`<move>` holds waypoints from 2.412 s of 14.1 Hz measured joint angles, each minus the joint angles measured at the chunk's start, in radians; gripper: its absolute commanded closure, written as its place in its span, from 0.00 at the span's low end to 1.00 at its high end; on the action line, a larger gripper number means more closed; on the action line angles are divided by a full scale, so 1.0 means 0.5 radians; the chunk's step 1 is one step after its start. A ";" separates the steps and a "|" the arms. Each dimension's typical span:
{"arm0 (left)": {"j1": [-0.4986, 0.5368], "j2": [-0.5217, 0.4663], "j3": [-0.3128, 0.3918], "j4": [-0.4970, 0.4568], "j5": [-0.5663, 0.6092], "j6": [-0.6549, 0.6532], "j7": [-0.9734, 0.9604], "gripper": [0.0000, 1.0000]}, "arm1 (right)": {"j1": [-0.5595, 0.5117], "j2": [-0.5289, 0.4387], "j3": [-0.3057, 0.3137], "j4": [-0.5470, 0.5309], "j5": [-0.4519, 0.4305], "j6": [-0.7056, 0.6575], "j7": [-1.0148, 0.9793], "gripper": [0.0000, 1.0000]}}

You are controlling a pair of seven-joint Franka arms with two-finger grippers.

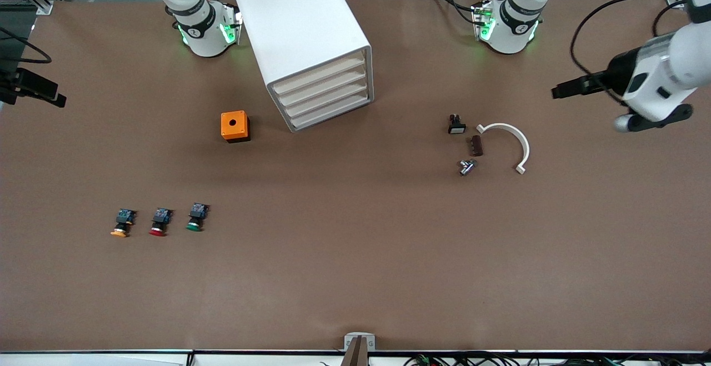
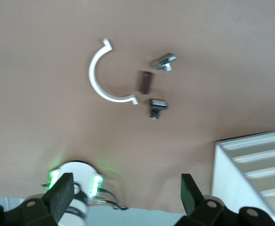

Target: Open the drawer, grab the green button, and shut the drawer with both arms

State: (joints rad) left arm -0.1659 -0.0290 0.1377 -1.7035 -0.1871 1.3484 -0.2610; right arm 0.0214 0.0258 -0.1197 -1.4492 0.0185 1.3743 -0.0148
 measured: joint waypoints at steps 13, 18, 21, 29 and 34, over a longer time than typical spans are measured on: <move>0.253 -0.047 -0.293 -0.077 0.270 0.553 0.313 0.00 | 0.000 -0.285 0.003 -0.303 0.001 0.181 -0.041 0.00; 0.267 0.124 -0.281 0.177 0.237 0.447 0.316 0.00 | 0.000 -0.304 0.005 -0.318 0.001 0.203 -0.060 0.00; 0.277 0.105 -0.285 0.128 0.304 0.481 0.398 0.00 | 0.000 -0.304 0.009 -0.322 0.001 0.219 -0.063 0.00; 0.402 -0.029 -0.433 0.024 0.307 0.725 0.449 0.00 | 0.000 -0.304 0.009 -0.324 0.001 0.219 -0.064 0.00; 0.413 -0.001 -0.432 0.173 0.307 0.645 0.448 0.00 | 0.001 -0.304 0.017 -0.324 0.001 0.257 -0.065 0.00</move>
State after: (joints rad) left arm 0.0405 -0.0297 -0.0784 -1.6172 -0.0337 1.6708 -0.0372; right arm 0.0219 -0.1263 -0.1109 -1.6111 0.0188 1.5028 -0.0475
